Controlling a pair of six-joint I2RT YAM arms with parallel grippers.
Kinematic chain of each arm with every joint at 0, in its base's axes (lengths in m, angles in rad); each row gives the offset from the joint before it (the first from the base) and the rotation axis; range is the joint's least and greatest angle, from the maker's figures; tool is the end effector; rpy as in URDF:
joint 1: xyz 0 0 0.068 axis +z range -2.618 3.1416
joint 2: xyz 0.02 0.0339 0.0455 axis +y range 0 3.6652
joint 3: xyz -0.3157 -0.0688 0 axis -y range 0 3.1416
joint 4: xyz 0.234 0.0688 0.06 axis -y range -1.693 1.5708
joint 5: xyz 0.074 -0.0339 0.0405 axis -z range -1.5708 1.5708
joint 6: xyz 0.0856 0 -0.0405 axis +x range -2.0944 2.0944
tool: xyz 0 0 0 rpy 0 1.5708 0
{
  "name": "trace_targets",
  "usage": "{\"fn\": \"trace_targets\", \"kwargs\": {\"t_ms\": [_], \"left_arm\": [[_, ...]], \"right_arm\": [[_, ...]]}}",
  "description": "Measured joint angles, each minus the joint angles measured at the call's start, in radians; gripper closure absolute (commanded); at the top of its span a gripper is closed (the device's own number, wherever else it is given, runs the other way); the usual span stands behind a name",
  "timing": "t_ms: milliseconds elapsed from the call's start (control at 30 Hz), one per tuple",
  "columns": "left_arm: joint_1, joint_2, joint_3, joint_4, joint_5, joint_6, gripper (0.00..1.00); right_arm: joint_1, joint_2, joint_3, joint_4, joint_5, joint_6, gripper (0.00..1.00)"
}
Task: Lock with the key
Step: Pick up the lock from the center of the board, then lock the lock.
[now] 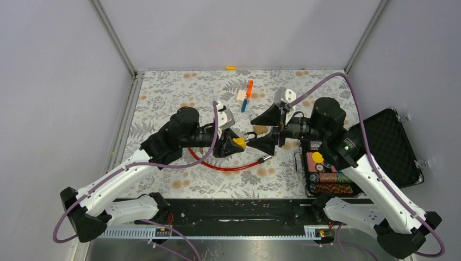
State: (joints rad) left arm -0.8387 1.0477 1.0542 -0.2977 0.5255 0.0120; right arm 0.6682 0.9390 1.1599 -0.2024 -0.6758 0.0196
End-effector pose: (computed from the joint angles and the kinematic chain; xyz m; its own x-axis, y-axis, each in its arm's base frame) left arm 0.1270 -0.2055 0.4060 -0.1803 0.2162 -0.9596 0.9669 0.2183 -0.1325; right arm 0.1156 0.1594 0.4807 -0.0046 0.0159 -0.9999 -0.9744 0.2247 0.0080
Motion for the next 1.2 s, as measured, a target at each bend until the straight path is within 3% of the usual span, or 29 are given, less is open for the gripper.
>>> {"fn": "trace_targets", "kwargs": {"t_ms": [133, 200, 300, 533, 600, 667, 700, 833, 867, 900, 933, 1000, 1067, 1200], "left_arm": [[0.000, -0.001, 0.006, -0.009, 0.085, 0.019, 1.00], [0.000, -0.001, 0.006, -0.009, 0.113, 0.023, 1.00], [0.000, -0.001, 0.006, -0.009, 0.148, 0.025, 1.00], [0.000, -0.001, 0.006, -0.009, 0.195, 0.025, 1.00], [0.000, -0.001, 0.006, -0.009, 0.199, 0.025, 1.00], [-0.002, -0.001, 0.006, -0.009, 0.205, 0.025, 1.00], [-0.004, -0.001, 0.006, -0.009, 0.206, 0.024, 1.00], [-0.005, 0.000, 0.004, -0.016, 0.195, 0.018, 1.00], [-0.005, 0.000, 0.003, -0.016, 0.185, 0.013, 1.00], [-0.005, 0.000, 0.002, -0.015, 0.177, 0.012, 1.00], [-0.005, -0.001, -0.001, -0.011, 0.164, 0.009, 1.00], [-0.005, -0.001, -0.007, 0.009, 0.132, -0.004, 1.00], [0.000, -0.001, -0.009, 0.020, 0.112, -0.013, 1.00], [0.006, 0.002, -0.005, 0.026, 0.116, -0.018, 1.00]], "right_arm": [[0.000, 0.047, 0.034, -0.075, -0.107, -0.108, 0.28], [0.000, 0.054, 0.038, -0.131, -0.140, -0.156, 0.44], [0.000, 0.053, 0.038, -0.203, -0.176, -0.216, 0.55], [0.000, 0.051, 0.037, -0.280, -0.201, -0.280, 0.65], [0.000, 0.050, 0.037, -0.284, -0.201, -0.287, 0.77], [0.000, 0.051, 0.037, -0.286, -0.198, -0.289, 0.96], [0.000, 0.051, 0.037, -0.287, -0.198, -0.286, 1.00], [-0.002, 0.057, 0.039, -0.286, -0.180, -0.230, 1.00], [-0.002, 0.061, 0.040, -0.286, -0.175, -0.214, 0.93], [-0.002, 0.065, 0.042, -0.285, -0.166, -0.193, 0.64], [-0.003, 0.069, 0.043, -0.283, -0.153, -0.169, 0.48], [-0.004, 0.074, 0.042, -0.279, -0.145, -0.127, 0.29], [-0.003, 0.068, 0.031, -0.255, -0.143, -0.113, 0.22], [-0.003, 0.003, -0.047, -0.208, -0.138, -0.145, 0.22]]}}
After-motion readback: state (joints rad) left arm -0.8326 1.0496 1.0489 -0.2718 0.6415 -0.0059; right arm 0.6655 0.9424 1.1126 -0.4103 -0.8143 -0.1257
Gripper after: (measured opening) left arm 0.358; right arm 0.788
